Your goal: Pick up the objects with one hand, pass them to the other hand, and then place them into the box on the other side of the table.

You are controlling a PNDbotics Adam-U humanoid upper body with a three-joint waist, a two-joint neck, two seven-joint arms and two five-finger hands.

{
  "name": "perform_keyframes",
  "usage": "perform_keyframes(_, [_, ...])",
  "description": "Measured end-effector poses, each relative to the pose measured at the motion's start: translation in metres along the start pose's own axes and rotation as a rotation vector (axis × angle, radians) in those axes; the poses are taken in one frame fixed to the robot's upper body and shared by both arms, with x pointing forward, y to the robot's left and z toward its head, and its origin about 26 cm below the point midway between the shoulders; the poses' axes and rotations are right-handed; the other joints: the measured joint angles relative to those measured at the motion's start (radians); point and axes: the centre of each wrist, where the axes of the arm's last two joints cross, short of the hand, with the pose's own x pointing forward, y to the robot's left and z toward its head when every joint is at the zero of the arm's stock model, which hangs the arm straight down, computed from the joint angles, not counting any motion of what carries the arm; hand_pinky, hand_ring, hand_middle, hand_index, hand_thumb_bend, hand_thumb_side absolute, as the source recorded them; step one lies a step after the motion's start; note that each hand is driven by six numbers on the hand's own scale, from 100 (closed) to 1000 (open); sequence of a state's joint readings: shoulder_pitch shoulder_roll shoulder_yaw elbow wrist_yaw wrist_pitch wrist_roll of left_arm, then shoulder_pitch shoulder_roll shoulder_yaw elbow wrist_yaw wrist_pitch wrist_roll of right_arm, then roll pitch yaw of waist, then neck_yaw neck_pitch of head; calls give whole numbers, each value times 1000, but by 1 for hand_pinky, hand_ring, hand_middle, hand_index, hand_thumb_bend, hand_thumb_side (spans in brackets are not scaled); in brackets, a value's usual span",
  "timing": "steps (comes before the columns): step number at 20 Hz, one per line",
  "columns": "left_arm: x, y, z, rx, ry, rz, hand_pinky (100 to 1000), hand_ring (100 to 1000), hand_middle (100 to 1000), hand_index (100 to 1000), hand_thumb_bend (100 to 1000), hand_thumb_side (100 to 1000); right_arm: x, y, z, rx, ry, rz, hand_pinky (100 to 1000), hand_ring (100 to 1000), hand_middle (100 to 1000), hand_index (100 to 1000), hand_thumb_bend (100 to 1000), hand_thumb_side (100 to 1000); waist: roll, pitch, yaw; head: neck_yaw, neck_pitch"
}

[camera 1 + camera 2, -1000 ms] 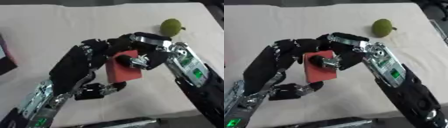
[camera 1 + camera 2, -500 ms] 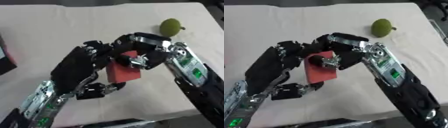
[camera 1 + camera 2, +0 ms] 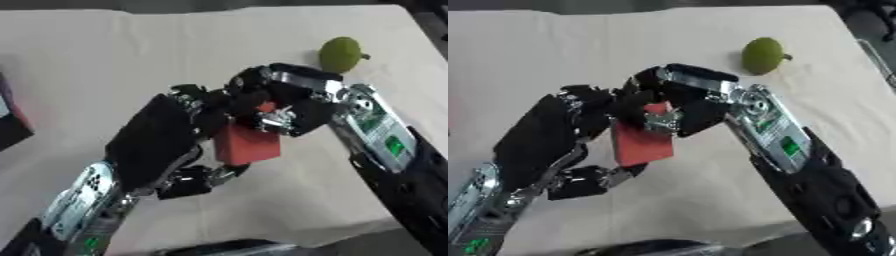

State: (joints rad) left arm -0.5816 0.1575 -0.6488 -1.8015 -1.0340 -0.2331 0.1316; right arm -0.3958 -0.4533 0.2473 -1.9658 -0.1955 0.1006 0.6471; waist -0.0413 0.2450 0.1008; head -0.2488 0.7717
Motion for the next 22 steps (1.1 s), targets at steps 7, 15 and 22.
perform_keyframes(7, [1,-4,-1,110,57,73,361,100,307,858,100,100,0,0,-1,-2,-13,-8,844,486,459,594,100,675,0,0,0,0,0])
perform_keyframes(15, [2,-6,-1,162,67,101,361,100,301,855,100,100,0,0,-1,6,-55,-42,880,577,717,785,100,862,0,0,-1,0,0])
perform_keyframes(22, [2,-7,1,179,79,108,364,100,305,856,100,100,-2,1,3,-36,-67,-95,929,675,884,875,136,944,-3,-1,-2,1,0])
